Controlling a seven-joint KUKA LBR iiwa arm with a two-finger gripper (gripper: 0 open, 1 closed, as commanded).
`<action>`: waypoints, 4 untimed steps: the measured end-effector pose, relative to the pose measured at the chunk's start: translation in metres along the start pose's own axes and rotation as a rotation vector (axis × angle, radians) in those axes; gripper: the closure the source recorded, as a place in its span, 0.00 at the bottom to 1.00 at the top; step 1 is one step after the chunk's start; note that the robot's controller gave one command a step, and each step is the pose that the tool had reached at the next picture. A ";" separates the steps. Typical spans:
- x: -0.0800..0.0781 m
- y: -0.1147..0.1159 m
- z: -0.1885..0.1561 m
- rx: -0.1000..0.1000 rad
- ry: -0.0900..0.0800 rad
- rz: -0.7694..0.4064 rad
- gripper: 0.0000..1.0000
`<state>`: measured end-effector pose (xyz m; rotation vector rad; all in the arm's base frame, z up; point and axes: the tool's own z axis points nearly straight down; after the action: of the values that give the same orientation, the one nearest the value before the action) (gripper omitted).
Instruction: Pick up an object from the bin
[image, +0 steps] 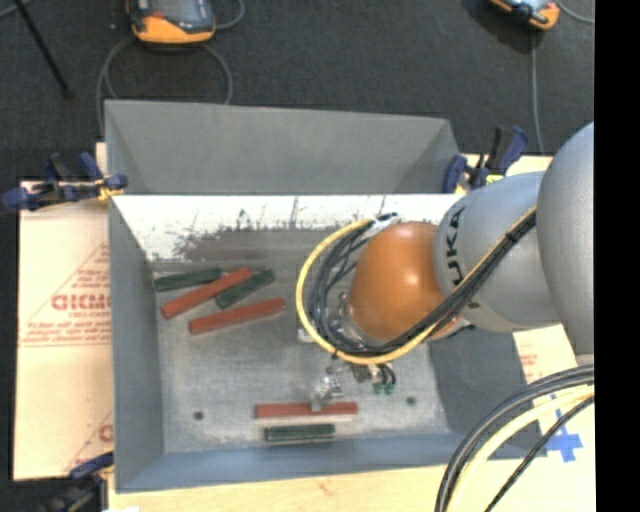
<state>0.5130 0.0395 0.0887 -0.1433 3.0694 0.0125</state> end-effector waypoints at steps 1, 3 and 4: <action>0.000 0.000 0.000 0.000 0.000 0.001 0.00; 0.035 -0.019 0.008 0.002 0.059 0.034 1.00; 0.035 -0.019 0.008 0.002 0.059 0.034 1.00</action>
Offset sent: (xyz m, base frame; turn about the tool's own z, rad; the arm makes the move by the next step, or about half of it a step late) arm -0.0248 -0.0233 -0.0187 0.1314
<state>0.4810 0.0173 0.0786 -0.0928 3.1302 0.0073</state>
